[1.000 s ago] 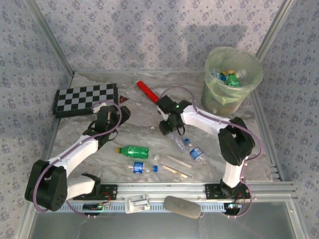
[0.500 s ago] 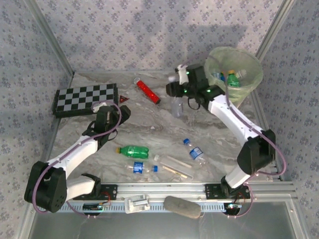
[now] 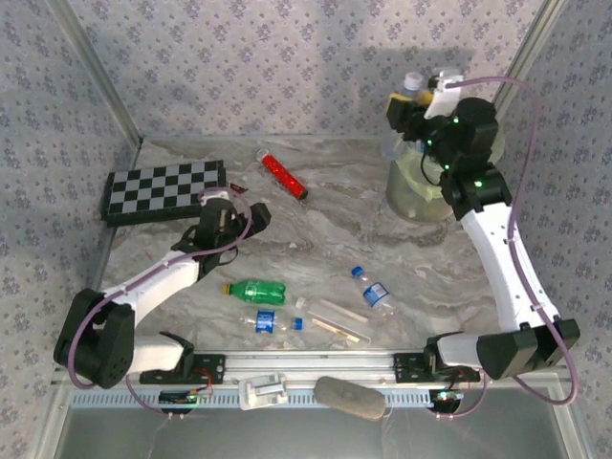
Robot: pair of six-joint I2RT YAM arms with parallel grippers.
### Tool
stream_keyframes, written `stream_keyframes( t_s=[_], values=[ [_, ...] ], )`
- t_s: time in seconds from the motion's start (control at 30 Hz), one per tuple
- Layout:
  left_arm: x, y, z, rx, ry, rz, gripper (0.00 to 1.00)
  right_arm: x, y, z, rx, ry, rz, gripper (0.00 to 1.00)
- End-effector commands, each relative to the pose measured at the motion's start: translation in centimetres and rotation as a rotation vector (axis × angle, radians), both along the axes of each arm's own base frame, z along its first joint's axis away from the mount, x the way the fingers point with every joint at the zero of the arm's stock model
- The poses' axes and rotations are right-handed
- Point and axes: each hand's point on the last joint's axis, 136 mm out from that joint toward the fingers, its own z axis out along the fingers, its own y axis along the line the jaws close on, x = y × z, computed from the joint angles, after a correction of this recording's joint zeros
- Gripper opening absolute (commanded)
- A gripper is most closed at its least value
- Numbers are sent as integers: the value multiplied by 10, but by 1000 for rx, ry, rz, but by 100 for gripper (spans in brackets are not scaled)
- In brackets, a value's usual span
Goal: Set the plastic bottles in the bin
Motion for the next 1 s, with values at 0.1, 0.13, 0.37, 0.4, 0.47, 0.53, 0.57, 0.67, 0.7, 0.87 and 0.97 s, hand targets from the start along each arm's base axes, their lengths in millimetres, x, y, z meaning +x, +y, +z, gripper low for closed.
stream_keyframes(
  t_s=[0.1,0.13,0.37,0.4,0.47,0.53,0.57,0.67,0.7,0.87,0.97],
  values=[
    [6,-37,16,58,-44,-154,100,10,-72,25,-109,-81,-298,51],
    [6,-40,15,62,-40,-165,100,14,-79,25,-113,-73,-316,51],
    [5,-53,8,69,-5,-221,100,47,-114,-12,-232,103,-442,53],
    [5,-53,7,72,-2,-221,100,53,-119,-21,-238,143,-445,53],
    [5,-52,5,76,6,-221,100,63,-126,-36,-245,199,-443,54],
    [4,-52,4,80,11,-221,100,73,-131,-50,-256,250,-448,54],
    [4,-52,3,84,14,-221,100,78,-133,-57,-260,274,-448,54],
    [4,-50,2,89,21,-212,100,91,-136,-80,-270,353,-440,54],
    [3,-49,2,90,24,-209,100,94,-136,-87,-274,381,-434,54],
    [2,-45,-2,100,40,-195,100,105,-137,-127,-304,538,-414,58],
    [1,-45,-4,103,48,-192,100,110,-137,-139,-310,581,-407,61]
  ],
)
